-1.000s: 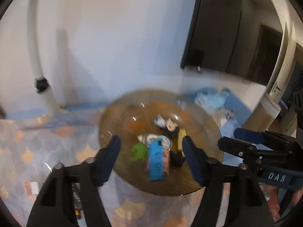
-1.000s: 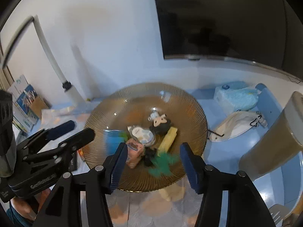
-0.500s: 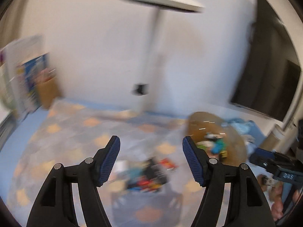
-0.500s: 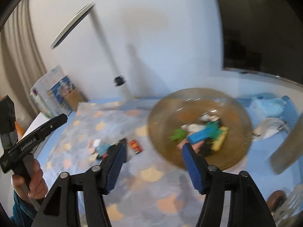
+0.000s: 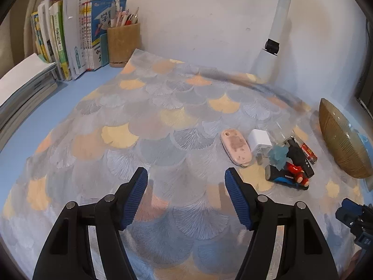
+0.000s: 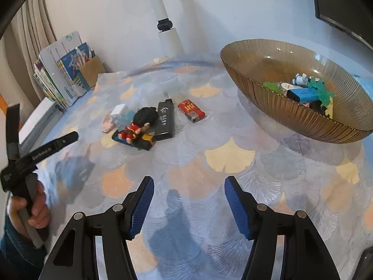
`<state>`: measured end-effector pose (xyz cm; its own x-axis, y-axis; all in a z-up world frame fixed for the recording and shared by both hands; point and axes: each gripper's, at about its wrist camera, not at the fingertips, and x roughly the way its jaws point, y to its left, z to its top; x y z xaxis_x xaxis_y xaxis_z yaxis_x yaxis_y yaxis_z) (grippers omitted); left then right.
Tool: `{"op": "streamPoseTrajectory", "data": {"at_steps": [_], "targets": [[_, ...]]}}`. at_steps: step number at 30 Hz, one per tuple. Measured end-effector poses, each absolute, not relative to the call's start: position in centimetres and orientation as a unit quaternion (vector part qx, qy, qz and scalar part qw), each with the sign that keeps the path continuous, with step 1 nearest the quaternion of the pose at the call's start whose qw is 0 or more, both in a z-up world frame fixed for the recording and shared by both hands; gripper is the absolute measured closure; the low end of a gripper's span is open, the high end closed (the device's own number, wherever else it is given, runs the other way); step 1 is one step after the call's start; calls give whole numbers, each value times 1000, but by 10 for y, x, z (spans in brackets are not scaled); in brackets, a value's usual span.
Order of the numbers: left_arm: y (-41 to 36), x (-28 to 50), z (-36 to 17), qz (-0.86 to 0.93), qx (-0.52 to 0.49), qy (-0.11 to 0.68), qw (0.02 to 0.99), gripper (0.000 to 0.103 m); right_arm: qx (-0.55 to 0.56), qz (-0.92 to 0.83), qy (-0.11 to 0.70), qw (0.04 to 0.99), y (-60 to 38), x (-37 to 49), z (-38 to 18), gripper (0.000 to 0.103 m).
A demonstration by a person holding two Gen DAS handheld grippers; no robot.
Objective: Organize rigid objects
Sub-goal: 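Grasp the pink rounded case with the left tool while the right tool grasps the red lighter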
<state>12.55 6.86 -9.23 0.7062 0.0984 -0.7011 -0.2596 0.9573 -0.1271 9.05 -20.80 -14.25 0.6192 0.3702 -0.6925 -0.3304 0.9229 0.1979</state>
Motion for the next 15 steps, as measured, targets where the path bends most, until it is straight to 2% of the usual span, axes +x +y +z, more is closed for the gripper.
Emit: {"op": "streamPoseTrajectory", "data": {"at_steps": [11, 15], "targets": [[70, 131, -95, 75, -106, 401, 907, 36, 11, 182, 407, 895, -204, 96, -148, 42], [60, 148, -87, 51, -112, 429, 895, 36, 70, 191, 451, 869, -206, 115, -140, 42]]}}
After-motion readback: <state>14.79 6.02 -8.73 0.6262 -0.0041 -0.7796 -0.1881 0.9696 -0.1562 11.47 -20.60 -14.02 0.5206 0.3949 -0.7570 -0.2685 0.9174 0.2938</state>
